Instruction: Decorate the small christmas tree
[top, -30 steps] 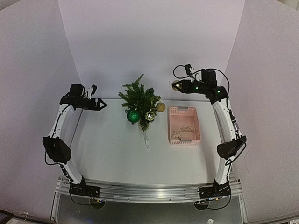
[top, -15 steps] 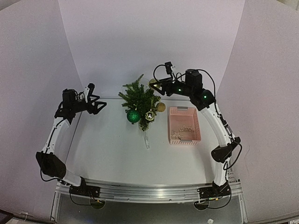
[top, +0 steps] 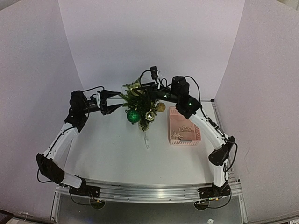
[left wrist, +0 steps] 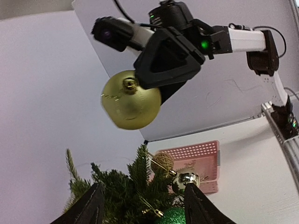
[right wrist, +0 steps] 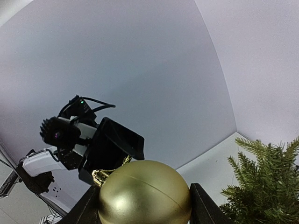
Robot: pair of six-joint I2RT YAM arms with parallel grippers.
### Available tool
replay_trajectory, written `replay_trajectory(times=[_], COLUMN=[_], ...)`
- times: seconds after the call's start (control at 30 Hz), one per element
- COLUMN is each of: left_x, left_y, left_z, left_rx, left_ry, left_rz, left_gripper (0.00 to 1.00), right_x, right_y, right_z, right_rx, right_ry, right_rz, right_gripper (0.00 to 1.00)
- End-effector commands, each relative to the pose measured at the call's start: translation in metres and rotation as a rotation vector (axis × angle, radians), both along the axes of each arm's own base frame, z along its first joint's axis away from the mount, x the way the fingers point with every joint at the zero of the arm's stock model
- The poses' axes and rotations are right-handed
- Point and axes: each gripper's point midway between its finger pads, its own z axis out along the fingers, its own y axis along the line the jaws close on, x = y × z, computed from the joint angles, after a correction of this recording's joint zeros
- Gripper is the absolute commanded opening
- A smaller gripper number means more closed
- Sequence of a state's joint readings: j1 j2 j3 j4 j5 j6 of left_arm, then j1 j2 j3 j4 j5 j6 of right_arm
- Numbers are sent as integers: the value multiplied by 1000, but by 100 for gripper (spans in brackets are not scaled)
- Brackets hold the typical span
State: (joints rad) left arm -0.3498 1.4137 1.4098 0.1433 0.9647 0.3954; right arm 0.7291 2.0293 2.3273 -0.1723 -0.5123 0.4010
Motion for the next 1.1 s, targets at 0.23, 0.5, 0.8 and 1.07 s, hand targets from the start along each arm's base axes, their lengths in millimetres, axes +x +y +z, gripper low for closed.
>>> replay_trajectory(times=[0.23, 0.5, 0.8, 1.07], left_x=[-36, -35, -24, -20], left_y=[-8, -9, -5, -6], left_z=[52, 51, 50, 43], left_rx=[-150, -149, -125, -95], left_ry=[-563, -546, -494, -464], left_rz=[47, 72, 141, 147], left_gripper=[46, 30, 26, 26], right_x=[-8, -14, -17, -18], right_y=[18, 20, 22, 24], right_z=[14, 10, 13, 17], right_rx=[163, 166, 174, 180], right_ry=[24, 47, 39, 28], right_rz=[-20, -16, 2, 15], right_gripper=[17, 16, 15, 14])
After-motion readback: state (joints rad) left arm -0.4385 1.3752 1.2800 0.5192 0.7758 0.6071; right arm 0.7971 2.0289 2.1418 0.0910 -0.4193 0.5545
